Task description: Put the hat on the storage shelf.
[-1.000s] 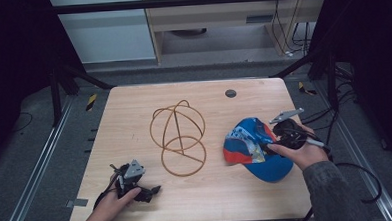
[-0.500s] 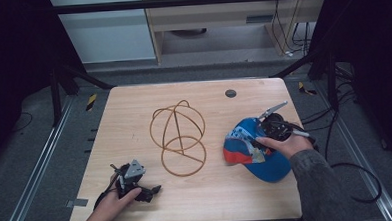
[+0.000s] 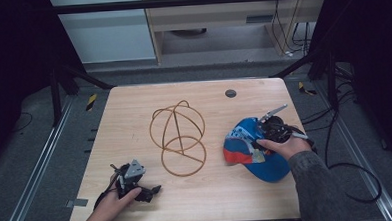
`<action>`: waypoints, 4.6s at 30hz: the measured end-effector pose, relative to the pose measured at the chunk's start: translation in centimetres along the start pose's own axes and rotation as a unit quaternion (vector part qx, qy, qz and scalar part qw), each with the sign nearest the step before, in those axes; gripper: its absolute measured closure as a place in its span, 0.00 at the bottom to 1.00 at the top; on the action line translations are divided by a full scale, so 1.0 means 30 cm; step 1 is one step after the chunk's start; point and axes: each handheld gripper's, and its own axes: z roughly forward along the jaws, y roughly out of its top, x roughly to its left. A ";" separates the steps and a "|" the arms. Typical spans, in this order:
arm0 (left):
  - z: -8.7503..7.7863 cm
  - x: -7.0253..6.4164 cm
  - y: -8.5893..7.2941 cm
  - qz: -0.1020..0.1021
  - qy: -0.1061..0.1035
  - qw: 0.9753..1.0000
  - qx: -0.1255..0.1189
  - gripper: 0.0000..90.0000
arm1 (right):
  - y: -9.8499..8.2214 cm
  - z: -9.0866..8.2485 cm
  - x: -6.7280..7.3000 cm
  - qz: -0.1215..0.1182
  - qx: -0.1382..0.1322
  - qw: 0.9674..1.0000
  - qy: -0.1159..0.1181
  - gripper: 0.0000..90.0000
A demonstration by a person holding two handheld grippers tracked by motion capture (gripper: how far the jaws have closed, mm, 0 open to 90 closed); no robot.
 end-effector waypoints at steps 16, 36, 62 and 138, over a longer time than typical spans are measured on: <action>0.000 0.000 0.000 0.000 0.000 1.000 0.000 0.00 | -0.011 0.035 -0.016 -0.008 0.014 1.000 0.007 0.78; 0.000 0.000 0.000 0.000 0.000 1.000 0.000 0.00 | -0.008 -0.063 -0.030 -0.013 -0.020 0.999 0.023 1.00; 0.000 0.000 0.000 0.000 0.000 1.000 0.000 0.00 | 0.066 -0.276 0.015 -0.051 -0.080 0.995 0.017 1.00; 0.000 -0.001 0.000 -0.001 0.001 1.000 -0.002 0.00 | 0.485 -0.561 0.336 -0.167 -0.226 0.959 0.032 1.00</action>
